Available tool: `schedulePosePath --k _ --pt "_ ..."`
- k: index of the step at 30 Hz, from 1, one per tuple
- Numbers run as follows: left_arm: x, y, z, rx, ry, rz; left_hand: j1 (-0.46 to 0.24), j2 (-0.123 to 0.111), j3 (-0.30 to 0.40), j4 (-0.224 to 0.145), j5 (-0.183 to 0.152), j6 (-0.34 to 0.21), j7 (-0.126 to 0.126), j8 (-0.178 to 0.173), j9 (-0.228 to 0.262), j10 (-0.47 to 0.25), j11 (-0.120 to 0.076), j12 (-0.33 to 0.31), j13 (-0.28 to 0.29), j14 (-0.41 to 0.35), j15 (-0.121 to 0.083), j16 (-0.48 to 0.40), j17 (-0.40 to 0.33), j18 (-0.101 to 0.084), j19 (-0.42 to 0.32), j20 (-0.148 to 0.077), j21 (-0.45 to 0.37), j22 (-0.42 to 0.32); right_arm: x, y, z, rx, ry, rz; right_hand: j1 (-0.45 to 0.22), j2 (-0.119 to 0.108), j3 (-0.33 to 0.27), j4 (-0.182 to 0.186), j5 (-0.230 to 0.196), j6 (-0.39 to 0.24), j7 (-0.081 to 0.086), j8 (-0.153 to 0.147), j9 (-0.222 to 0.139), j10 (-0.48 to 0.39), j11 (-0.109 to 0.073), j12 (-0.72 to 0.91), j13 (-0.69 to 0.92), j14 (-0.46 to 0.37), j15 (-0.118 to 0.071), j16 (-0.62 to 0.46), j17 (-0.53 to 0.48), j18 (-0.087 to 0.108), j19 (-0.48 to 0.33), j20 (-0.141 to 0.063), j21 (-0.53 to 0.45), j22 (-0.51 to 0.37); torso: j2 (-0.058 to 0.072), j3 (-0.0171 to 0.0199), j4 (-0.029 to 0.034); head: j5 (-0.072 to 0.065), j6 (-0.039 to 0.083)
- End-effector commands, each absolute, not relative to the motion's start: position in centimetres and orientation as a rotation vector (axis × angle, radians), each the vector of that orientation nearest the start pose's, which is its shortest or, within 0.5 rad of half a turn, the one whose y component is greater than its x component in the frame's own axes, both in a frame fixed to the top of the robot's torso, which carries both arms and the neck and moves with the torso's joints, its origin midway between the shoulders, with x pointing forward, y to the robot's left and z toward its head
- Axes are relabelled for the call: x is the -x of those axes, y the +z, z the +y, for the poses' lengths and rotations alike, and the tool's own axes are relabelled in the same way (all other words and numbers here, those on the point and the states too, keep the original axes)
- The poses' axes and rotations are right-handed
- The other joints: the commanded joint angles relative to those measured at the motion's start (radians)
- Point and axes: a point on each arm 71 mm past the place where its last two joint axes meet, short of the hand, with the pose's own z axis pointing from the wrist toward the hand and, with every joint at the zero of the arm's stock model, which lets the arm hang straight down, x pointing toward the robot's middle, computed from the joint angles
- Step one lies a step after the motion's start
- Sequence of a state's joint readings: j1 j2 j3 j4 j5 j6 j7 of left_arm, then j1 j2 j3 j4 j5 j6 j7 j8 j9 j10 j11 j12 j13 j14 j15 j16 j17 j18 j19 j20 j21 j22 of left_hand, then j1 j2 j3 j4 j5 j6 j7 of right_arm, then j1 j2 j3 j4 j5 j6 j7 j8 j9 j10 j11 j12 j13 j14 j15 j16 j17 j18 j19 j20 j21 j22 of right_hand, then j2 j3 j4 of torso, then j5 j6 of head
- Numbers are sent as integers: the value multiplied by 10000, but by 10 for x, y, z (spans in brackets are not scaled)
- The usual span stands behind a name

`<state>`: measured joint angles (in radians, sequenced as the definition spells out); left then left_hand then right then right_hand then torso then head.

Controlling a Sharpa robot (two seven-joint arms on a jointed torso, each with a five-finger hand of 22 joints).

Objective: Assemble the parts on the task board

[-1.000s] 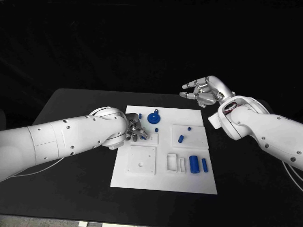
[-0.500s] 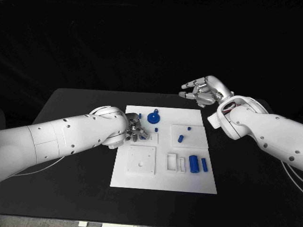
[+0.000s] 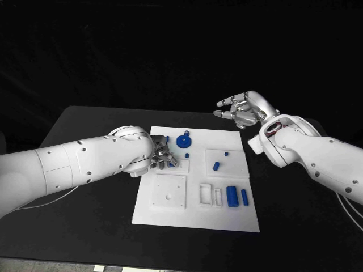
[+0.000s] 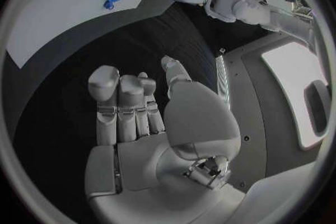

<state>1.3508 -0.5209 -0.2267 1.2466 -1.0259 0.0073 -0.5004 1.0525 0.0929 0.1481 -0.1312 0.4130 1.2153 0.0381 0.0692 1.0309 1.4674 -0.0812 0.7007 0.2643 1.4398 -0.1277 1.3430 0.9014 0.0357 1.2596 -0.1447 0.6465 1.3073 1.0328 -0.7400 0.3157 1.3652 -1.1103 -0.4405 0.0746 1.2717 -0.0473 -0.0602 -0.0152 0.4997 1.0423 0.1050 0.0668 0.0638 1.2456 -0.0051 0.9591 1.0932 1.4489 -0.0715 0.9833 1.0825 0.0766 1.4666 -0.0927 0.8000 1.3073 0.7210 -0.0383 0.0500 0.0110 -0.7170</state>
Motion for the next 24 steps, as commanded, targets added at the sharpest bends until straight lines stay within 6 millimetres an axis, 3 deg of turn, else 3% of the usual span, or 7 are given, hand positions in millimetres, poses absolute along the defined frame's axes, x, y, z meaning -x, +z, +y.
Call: schedulePosePath --k 1,24 --pt "-527 -227 139 985 -3229 22780 455 514 145 -187 -44 1671 -916 -7 -15 476 -77 -8 -8 -53 -9 39 -16 -37 1 50 -45 168 -528 -145 -215 -3480 9608 13844 -94 25 4 70 37 62 -14 -50 -13 -48 18 -44 -7 -35 1 -64 -6 71 264 34 -48 1013 1 3 -4 9 -3" --pt "-529 -226 132 416 -2794 23174 440 477 52 -106 -169 1681 -921 0 -6 477 -76 -9 -15 -58 -4 52 -4 -43 -1 53 -53 167 -528 -145 -213 -3487 9632 13857 -94 25 4 70 37 62 -14 -50 -13 -48 18 -44 -7 -35 1 -64 -6 71 264 34 -48 1013 -5 4 0 -19 -35"
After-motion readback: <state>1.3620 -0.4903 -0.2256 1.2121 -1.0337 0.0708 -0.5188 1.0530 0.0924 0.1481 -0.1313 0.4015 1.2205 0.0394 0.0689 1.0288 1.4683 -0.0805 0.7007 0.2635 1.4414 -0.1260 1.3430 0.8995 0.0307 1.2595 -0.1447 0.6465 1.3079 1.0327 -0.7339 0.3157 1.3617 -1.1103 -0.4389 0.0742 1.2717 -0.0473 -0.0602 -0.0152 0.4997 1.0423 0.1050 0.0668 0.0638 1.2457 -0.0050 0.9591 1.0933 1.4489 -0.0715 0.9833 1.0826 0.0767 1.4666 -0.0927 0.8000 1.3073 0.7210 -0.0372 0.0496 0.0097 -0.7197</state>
